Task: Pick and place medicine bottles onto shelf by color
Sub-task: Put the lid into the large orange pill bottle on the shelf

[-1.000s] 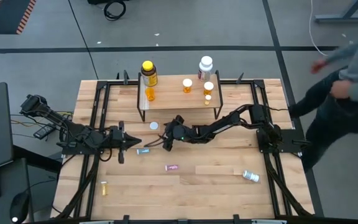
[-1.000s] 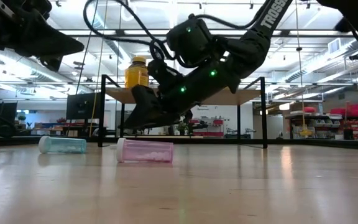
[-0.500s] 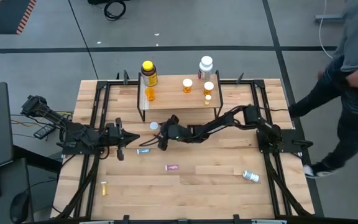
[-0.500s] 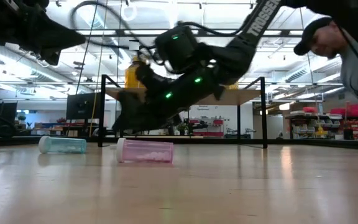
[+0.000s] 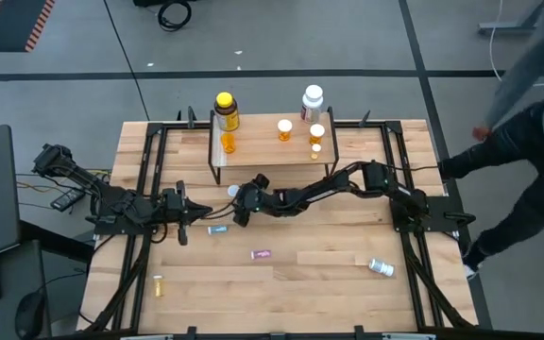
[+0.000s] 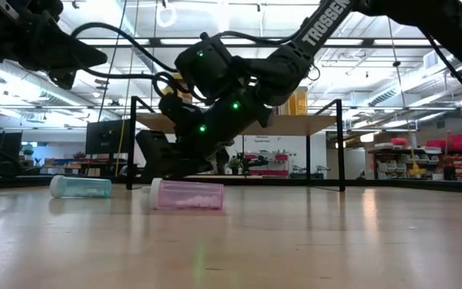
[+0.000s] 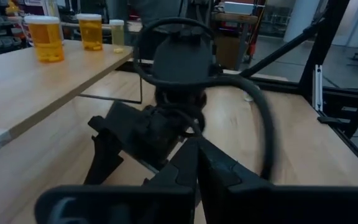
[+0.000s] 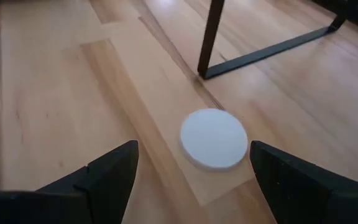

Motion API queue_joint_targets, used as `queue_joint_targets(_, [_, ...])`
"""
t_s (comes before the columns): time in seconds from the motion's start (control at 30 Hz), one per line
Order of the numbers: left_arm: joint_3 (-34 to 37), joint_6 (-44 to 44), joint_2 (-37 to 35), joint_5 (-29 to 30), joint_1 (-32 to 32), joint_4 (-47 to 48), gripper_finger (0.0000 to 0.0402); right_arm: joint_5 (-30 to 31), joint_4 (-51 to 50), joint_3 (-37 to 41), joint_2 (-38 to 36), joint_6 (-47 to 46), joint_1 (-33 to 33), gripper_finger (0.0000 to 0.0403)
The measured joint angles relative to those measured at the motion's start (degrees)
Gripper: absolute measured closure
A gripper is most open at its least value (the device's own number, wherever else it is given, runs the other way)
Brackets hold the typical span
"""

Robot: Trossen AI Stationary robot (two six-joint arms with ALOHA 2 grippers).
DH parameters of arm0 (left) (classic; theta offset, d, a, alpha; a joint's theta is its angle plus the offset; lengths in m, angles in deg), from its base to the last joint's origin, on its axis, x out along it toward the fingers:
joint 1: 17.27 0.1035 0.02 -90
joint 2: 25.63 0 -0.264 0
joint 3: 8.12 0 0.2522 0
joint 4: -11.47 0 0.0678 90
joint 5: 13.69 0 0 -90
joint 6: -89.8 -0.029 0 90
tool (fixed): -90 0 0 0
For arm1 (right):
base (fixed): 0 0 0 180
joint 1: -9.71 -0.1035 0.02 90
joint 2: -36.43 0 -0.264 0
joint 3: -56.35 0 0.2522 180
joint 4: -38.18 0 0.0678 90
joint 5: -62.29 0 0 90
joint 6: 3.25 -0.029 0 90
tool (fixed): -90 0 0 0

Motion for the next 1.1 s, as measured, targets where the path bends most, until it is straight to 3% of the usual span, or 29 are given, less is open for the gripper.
queue_joint_targets(0.77, [0.0,-1.9,0.0,0.1,2.1,-2.5,0.0387,-2.8,1.0,0.0,0.2,0.4,2.0,0.0084])
queue_joint_targets(1.1, [0.0,-2.8,0.0,-0.2,2.0,-3.1,0.0398,-2.9,5.0,-0.2,3.6,0.0,2.0,0.0084])
